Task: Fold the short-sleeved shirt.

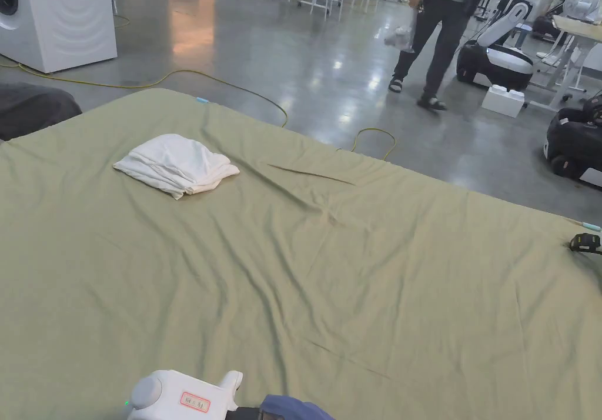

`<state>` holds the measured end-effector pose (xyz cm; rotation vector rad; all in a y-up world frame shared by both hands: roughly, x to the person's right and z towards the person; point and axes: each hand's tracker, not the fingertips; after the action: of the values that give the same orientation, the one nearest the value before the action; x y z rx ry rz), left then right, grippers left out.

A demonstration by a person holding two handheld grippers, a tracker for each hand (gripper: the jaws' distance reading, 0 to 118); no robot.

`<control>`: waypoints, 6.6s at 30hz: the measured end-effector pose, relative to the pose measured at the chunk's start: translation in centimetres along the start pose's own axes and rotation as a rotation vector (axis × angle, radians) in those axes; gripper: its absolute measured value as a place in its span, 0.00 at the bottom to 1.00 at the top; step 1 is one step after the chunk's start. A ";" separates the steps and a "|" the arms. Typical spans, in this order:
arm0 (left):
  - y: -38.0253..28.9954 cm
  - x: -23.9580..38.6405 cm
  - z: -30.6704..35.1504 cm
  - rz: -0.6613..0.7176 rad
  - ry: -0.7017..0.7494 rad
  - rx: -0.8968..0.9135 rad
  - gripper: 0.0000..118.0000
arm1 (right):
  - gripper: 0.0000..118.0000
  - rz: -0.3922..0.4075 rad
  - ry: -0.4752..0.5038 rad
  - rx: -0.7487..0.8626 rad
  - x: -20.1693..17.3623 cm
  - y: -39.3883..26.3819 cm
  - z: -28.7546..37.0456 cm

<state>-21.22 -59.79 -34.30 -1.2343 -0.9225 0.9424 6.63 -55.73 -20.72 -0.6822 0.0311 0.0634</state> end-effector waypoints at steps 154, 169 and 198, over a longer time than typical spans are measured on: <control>-2.0 26.4 0.5 -0.864 0.883 1.050 0.63 | 0.93 -0.183 -0.202 0.554 15.8 16.9 9.3; -2.3 26.6 0.5 -0.886 0.908 1.052 0.63 | 0.93 -0.268 -0.237 0.527 16.2 18.0 8.4; -2.4 26.2 1.6 -0.860 0.908 1.077 0.79 | 0.93 -0.249 -0.250 0.427 14.9 19.3 8.5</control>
<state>-13.53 -34.91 -30.23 -0.1584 -0.0618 0.0326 20.27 -34.66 -27.04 -0.2438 -0.2742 -0.0960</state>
